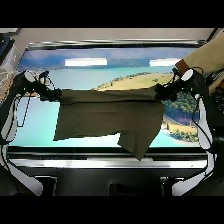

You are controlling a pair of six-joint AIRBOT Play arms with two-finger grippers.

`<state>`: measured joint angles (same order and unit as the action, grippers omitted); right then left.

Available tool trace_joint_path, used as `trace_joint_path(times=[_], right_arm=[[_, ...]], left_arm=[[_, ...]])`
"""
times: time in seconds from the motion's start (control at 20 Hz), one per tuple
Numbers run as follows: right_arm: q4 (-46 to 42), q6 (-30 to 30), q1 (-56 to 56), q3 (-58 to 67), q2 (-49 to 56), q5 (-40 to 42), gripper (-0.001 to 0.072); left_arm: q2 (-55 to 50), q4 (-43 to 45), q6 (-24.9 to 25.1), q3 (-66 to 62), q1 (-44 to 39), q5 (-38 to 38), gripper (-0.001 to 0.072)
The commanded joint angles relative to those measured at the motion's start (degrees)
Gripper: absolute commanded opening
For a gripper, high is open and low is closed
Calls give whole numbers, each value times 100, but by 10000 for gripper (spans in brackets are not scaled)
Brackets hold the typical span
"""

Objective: Fold the clothes and pants, and hang the long-sleeved shirts on hangers.

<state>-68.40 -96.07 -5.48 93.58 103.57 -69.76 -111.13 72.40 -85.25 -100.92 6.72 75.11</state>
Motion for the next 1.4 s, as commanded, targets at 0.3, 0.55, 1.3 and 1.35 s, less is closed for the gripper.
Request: trace_joint_path(times=[0.3,0.55,1.3,1.35], right_arm=[[-553,-66,4,-2,223,-223,38],[-380,-79,2,-2,114,-273,413],[1434,2177,-1471,-4492,-3915,-1069,479],[1410,2179,-1473,-4966,-4146,-992,479]], left_arm=[[-181,24,-20,0,-4,448,21],[-164,26,-42,-122,4,487,606],[3707,-1196,175,4478,2500,365,605],[3908,-1202,177,4846,2551,306,605]])
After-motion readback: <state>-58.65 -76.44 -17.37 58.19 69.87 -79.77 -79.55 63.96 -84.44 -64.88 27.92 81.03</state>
